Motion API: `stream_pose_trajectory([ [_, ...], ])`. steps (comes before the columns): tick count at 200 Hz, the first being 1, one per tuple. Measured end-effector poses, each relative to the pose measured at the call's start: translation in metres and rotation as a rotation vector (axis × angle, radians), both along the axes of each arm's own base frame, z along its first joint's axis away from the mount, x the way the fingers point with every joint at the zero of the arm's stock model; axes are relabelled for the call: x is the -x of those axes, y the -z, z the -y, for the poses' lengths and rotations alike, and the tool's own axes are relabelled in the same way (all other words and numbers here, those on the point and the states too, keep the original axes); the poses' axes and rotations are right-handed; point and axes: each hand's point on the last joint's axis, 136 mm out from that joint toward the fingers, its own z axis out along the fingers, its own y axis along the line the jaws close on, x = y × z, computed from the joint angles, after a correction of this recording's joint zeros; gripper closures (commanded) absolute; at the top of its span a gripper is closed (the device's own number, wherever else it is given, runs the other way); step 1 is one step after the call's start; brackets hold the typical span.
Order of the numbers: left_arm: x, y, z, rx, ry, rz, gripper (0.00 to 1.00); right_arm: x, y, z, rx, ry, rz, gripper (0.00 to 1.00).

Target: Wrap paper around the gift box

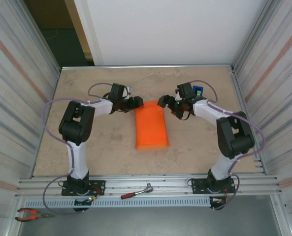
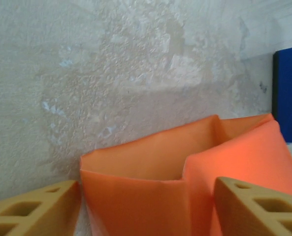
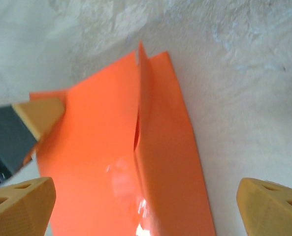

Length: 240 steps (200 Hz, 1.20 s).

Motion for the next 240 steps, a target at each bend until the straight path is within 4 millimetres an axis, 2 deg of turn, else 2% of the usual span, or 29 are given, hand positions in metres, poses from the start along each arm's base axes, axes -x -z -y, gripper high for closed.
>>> stream_pose_trajectory([
  [25, -0.003, -0.031, -0.018, 0.026, -0.017, 0.059, 0.19, 0.025, -0.023, 0.004, 0.04, -0.038, 0.062, 0.03],
  [44, 0.005, -0.061, -0.034, 0.045, -0.038, 0.113, 0.19, 0.044, -0.03, 0.005, 0.071, -0.075, 0.087, 0.03],
  [58, 0.017, -0.081, -0.042, 0.056, -0.045, 0.161, 0.19, 0.059, -0.028, 0.004, 0.099, -0.111, 0.089, 0.02],
  [75, 0.046, -0.093, -0.047, 0.063, -0.036, 0.192, 0.19, 0.085, -0.016, 0.0, 0.137, -0.168, 0.063, 0.02],
  [88, 0.076, -0.091, -0.046, 0.058, -0.017, 0.193, 0.19, 0.105, -0.005, -0.001, 0.165, -0.211, 0.04, 0.01],
  [113, 0.136, -0.075, -0.038, 0.016, 0.044, 0.176, 0.17, 0.136, 0.009, 0.0, 0.199, -0.264, 0.002, 0.0],
  [129, 0.172, -0.067, -0.026, -0.018, 0.106, 0.174, 0.17, 0.146, 0.014, 0.0, 0.207, -0.282, -0.007, 0.0],
  [148, 0.198, -0.057, -0.015, -0.057, 0.16, 0.179, 0.17, 0.15, 0.017, 0.0, 0.215, -0.288, -0.01, 0.0],
  [200, 0.214, -0.03, -0.004, -0.178, 0.199, 0.19, 0.17, 0.15, 0.017, -0.007, 0.214, -0.301, 0.008, 0.01],
  [240, 0.215, -0.005, -0.002, -0.278, 0.214, 0.187, 0.18, 0.146, 0.031, -0.01, 0.231, -0.301, -0.012, 0.04],
])
